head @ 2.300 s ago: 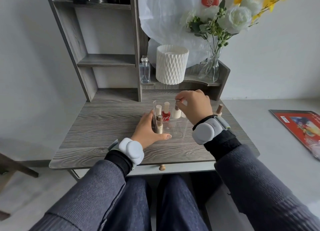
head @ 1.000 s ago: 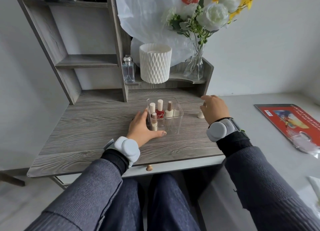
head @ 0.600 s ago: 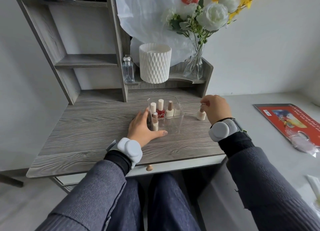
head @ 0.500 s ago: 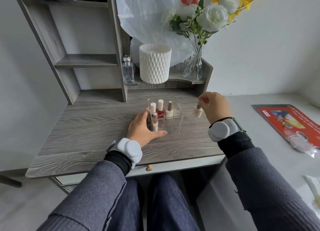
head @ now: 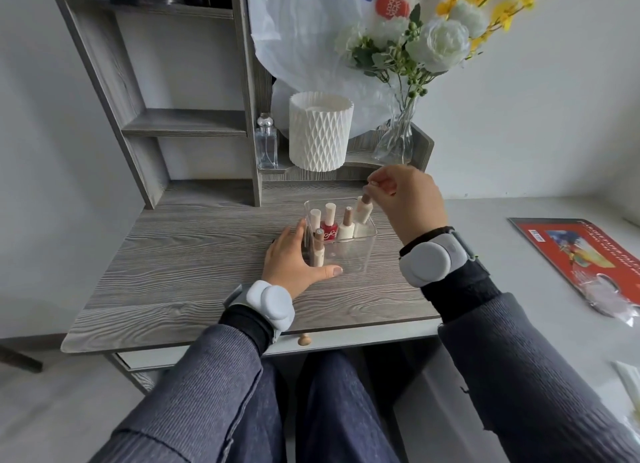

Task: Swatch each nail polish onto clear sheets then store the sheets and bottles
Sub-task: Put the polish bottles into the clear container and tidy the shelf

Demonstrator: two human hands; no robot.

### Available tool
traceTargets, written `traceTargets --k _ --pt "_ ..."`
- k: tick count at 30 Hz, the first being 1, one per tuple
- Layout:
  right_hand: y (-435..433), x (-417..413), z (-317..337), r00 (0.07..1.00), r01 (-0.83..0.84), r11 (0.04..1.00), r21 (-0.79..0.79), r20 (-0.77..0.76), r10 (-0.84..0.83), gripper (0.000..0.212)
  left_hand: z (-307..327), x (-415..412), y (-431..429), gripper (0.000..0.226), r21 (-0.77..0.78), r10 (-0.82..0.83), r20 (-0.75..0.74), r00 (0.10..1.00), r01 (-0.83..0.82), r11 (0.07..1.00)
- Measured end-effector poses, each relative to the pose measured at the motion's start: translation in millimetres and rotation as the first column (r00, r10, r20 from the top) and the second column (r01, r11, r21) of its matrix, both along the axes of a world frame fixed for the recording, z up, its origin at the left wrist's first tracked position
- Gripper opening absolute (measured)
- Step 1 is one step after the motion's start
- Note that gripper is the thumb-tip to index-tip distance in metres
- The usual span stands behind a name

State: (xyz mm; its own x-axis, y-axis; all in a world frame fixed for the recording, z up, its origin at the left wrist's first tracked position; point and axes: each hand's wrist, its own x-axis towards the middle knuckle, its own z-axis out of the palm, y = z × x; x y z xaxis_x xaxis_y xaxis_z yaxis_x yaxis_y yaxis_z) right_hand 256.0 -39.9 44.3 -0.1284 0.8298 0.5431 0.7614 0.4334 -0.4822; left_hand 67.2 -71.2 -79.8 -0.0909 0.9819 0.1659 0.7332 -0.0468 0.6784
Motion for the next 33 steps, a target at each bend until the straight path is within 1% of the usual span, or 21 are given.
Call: traceTargets --k 1,3,6,9,13,17,27,30,33 --pt "-0.2 -2.2 -1.2 0.999 -0.011 0.999 -0.042 0.037 0.013 0.004 -0.4 0.2 0.0 0.123 0.001 0.001 0.004 1.0 -0.001 1.0" --pt "-0.6 -6.5 -4.3 0.992 -0.013 0.992 -0.124 0.121 0.028 0.006 -0.3 -0.1 -0.3 0.124 -0.001 0.001 0.01 1.0 -0.001 1.0" --pt "-0.9 -10.3 -8.2 0.975 0.019 0.981 -0.195 0.22 0.025 0.012 -0.3 -0.2 -1.3 0.123 0.003 -0.002 0.009 1.0 0.002 1.0" --pt "1.5 -12.3 -11.0 0.959 0.043 0.972 -0.232 0.281 0.025 0.015 -0.1 -0.2 -1.7 0.122 0.002 0.002 0.009 1.0 -0.002 1.0" --pt "5.3 -14.0 -11.9 0.935 0.074 0.951 -0.301 0.351 0.039 0.005 0.0 0.0 -2.3 0.123 0.002 0.007 0.015 1.0 -0.007 1.0" --pt "6.3 -14.5 -12.4 0.914 0.095 0.933 -0.348 0.402 0.057 0.009 2.5 1.5 -5.0 0.118 -0.001 0.007 0.001 1.0 -0.007 1.0" --pt "4.5 -19.9 -10.6 0.908 0.092 0.926 -0.366 0.412 0.072 0.005 7.9 0.8 -8.0 0.114 -0.018 0.017 -0.007 1.0 -0.017 1.0" --pt "3.3 -23.0 -9.4 0.905 0.083 0.927 -0.367 0.418 0.085 0.007 12.1 -0.9 -7.7 0.114 -0.066 0.005 0.009 1.0 -0.005 0.998" --pt "3.7 -25.8 -10.5 0.908 0.077 0.924 -0.373 0.409 0.089 0.011 16.4 -4.0 -8.7 0.107 -0.079 0.0 0.047 0.999 0.004 0.997"
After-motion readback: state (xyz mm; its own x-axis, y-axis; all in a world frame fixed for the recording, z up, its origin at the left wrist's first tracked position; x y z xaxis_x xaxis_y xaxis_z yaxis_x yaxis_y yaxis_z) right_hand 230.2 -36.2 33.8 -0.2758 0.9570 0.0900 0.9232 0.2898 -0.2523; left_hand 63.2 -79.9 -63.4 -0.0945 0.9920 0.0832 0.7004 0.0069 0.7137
